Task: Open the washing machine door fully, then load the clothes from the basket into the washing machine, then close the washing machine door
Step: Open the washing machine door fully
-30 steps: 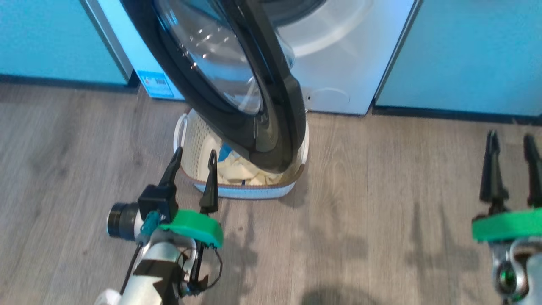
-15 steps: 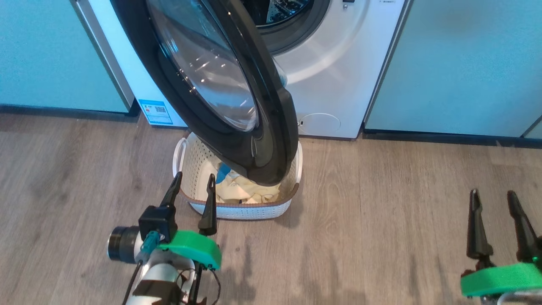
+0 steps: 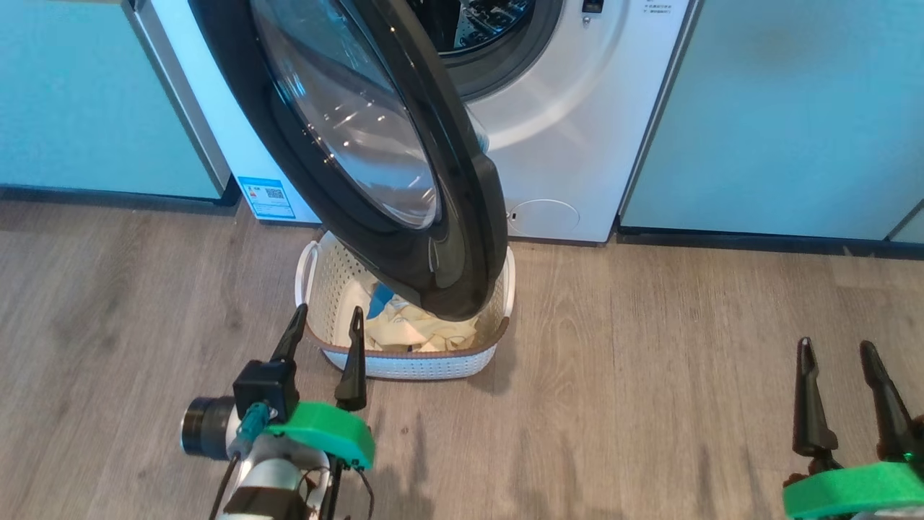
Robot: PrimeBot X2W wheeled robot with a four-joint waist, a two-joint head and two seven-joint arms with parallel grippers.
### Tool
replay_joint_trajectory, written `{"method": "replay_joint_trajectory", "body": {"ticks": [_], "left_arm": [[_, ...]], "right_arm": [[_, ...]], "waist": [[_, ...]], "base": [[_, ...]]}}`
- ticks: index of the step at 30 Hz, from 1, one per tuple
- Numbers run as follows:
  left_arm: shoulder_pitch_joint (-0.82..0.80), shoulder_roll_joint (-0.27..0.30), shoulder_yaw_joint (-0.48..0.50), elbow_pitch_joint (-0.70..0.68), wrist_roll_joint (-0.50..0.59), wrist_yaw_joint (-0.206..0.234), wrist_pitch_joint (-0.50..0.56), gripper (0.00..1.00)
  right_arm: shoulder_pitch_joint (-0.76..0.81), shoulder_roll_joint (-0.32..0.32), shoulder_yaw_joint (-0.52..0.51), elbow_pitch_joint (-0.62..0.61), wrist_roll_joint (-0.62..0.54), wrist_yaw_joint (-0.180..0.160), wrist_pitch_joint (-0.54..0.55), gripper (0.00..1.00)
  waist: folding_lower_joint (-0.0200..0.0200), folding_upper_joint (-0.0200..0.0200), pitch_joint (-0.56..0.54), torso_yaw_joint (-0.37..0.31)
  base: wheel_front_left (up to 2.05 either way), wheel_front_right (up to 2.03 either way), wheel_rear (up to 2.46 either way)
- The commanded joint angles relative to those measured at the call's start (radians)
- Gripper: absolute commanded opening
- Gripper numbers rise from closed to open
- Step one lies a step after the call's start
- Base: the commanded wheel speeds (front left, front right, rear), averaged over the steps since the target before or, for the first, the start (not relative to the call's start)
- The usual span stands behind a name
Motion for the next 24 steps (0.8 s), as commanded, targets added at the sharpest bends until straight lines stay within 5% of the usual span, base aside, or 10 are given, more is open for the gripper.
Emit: {"method": "replay_joint_trajectory", "body": {"ticks": [1,17,19,22,24], "left_arm": [[-0.019,0.015,0.035,-0.028,-0.004,0.008,-0.007,1.0],[-0.051,0.015,0.054,-0.016,0.0,0.006,-0.007,0.98],[-0.062,0.015,0.058,-0.013,0.002,0.005,-0.007,0.45],[-0.081,0.015,0.067,-0.005,0.003,0.004,-0.007,0.0],[-0.094,0.015,0.072,0.0,0.003,0.004,-0.007,0.0]], "right_arm": [[-0.017,-0.005,0.019,-0.036,0.004,0.004,-0.009,1.0],[-0.023,-0.005,0.032,-0.039,0.011,0.004,-0.009,1.0],[-0.025,-0.005,0.035,-0.041,0.012,0.004,-0.009,1.0],[-0.028,-0.005,0.037,-0.043,0.013,0.004,-0.01,1.0],[-0.031,-0.005,0.038,-0.042,0.014,0.004,-0.01,1.0]], "waist": [[0.0,0.0,0.0,0.0],[0.0,0.0,0.005,-0.01],[0.0,0.0,0.007,-0.011],[0.0,0.0,0.011,-0.015],[0.0,0.0,0.014,-0.017]], "base": [[0.0,0.0,0.0],[0.0,0.0,0.0],[0.0,0.0,0.0],[0.0,0.0,0.0],[0.0,0.0,0.0]]}}
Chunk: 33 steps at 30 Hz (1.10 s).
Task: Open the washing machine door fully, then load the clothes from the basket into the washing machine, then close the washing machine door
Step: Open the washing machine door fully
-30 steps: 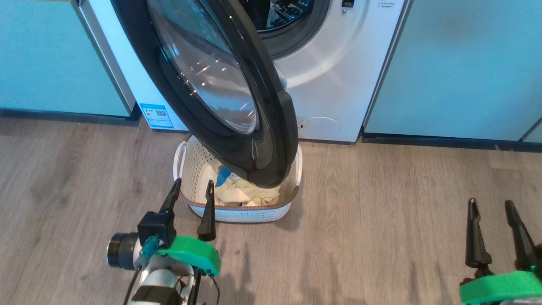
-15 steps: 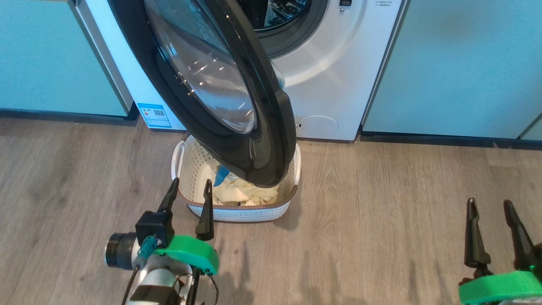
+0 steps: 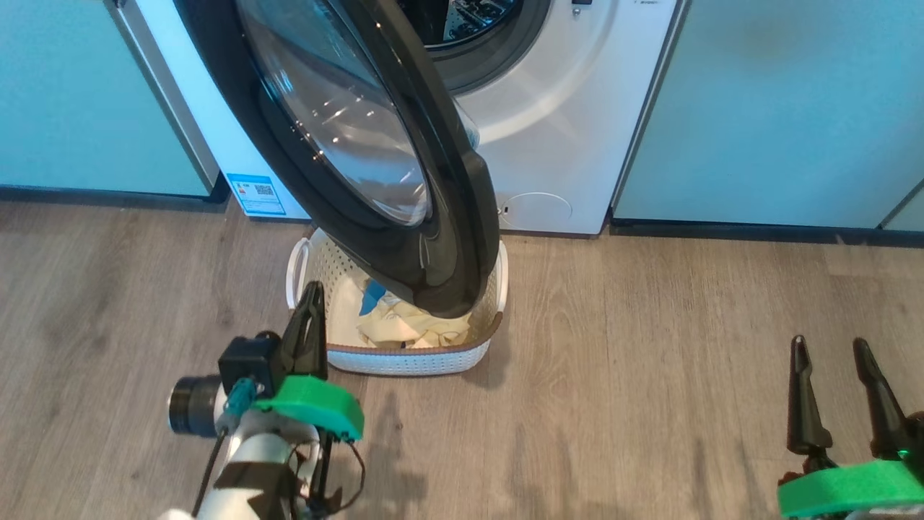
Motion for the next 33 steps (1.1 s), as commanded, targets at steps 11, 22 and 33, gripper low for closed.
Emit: {"method": "replay_joint_trajectory", "body": {"ticks": [11,22,33], "left_arm": [[-0.182,0.046,0.097,-0.18,0.048,0.054,-0.007,0.0],[-0.345,0.026,-0.036,-0.396,0.074,0.035,0.014,0.0],[-0.386,0.016,-0.382,-0.296,-0.189,0.085,0.104,0.0]], "right_arm": [[-0.03,-0.006,0.01,-0.04,0.01,0.004,-0.01,1.0],[-0.031,-0.006,0.02,-0.042,0.014,0.004,-0.01,1.0],[-0.038,-0.006,0.052,-0.03,0.012,0.004,-0.01,1.0]], "waist": [[-0.0001,0.0,0.003,0.001],[-0.0001,0.0,-0.001,-0.013],[-0.0001,0.0,0.003,-0.072]], "base": [[0.0,0.0,0.0],[0.0,0.0,0.0],[0.0,0.0,0.0]]}}
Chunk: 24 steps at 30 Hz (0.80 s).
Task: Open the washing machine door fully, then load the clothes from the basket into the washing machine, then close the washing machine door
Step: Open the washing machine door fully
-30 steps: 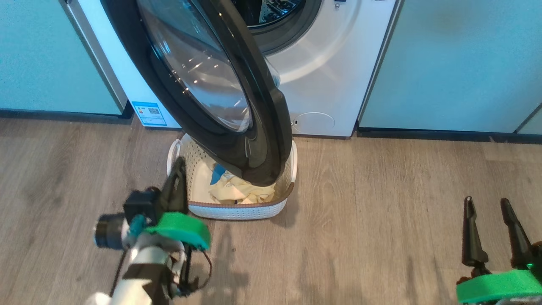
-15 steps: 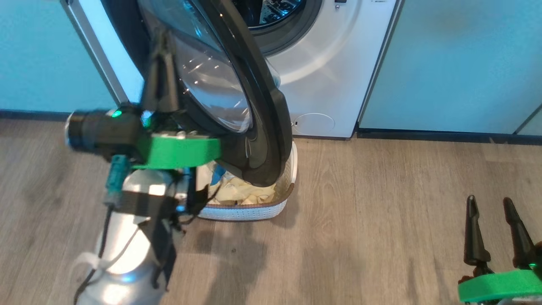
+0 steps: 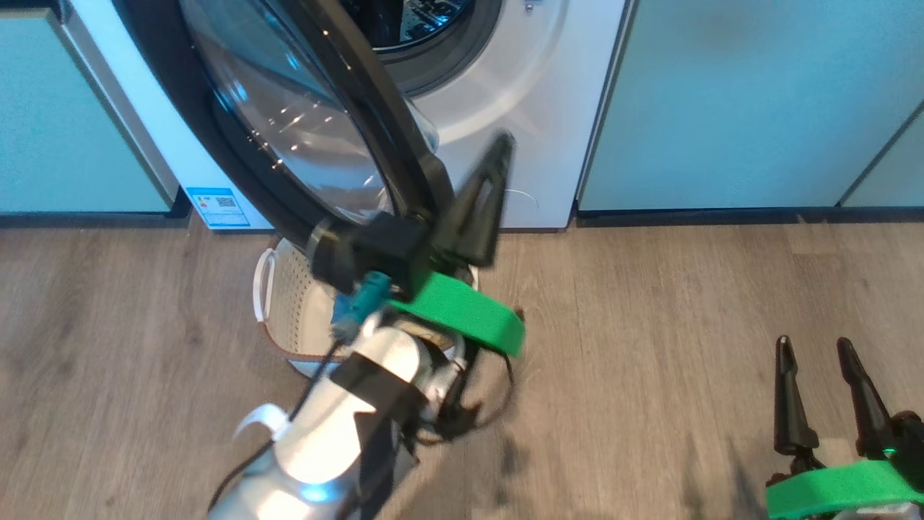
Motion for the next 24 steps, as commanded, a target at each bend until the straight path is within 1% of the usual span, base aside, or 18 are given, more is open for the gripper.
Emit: {"method": "replay_joint_trajectory", "body": {"ticks": [1,4,7,13,18,24], "left_arm": [[-0.047,0.011,0.004,-0.013,-0.031,0.014,0.006,0.0],[-0.057,0.011,-0.063,0.043,-0.089,0.044,0.002,0.0],[-0.077,0.011,-0.107,0.11,-0.137,0.073,-0.01,0.0],[-0.128,0.011,-0.135,0.245,-0.207,0.125,-0.049,0.0],[-0.166,0.011,-0.149,0.332,-0.24,0.144,-0.075,0.0],[-0.194,0.011,-0.16,0.396,-0.281,0.162,-0.094,0.0]], "right_arm": [[-0.035,-0.007,0.024,-0.03,0.002,0.004,-0.01,1.0],[-0.033,-0.007,0.031,-0.031,0.004,0.004,-0.01,1.0],[-0.034,-0.007,0.038,-0.03,0.008,0.004,-0.01,1.0],[-0.036,-0.007,0.041,-0.03,0.017,0.004,-0.01,1.0],[-0.036,-0.007,0.041,-0.035,0.022,0.004,-0.01,1.0],[-0.04,-0.007,0.04,-0.034,0.029,0.004,-0.01,1.0]], "waist": [[0.0,0.0,0.001,-0.007],[0.0,0.0,0.003,-0.016],[0.0,0.0,0.007,-0.025],[0.0,0.0,0.013,-0.036],[0.0,0.0,0.018,-0.04],[0.0,0.0,0.027,-0.033]], "base": [[0.0,0.0,0.0],[0.0,0.0,0.0],[0.0,0.0,0.0],[0.0,0.0,0.0],[0.0,0.0,0.0],[0.0,0.0,0.0]]}}
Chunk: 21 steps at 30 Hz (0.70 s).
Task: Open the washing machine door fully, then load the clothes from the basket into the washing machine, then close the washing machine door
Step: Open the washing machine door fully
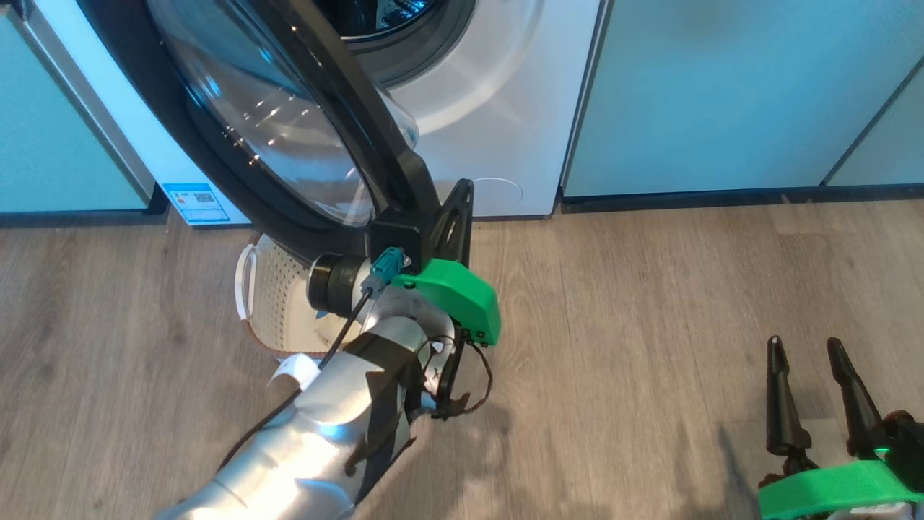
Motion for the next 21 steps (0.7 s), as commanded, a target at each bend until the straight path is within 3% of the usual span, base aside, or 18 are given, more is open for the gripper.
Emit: {"method": "replay_joint_trajectory", "body": {"ticks": [1,13,21], "left_arm": [[-0.06,0.011,0.023,-0.014,-0.009,0.007,-0.013,0.0],[-0.068,0.011,-0.003,-0.002,-0.048,0.016,-0.023,0.0],[-0.035,0.011,-0.004,-0.048,-0.041,0.024,-0.023,0.0]], "right_arm": [[-0.041,-0.007,0.019,-0.035,0.003,0.004,-0.01,1.0],[-0.045,-0.007,0.006,-0.037,0.007,0.004,-0.01,1.0],[-0.047,-0.007,-0.002,-0.041,0.012,0.004,-0.01,1.0]], "waist": [[-0.0001,0.0,0.004,0.004],[-0.0001,0.0,0.016,0.034],[-0.0001,0.0,0.03,0.096]], "base": [[0.0,0.0,0.0],[0.0,0.0,0.0],[0.0,0.0,0.0]]}}
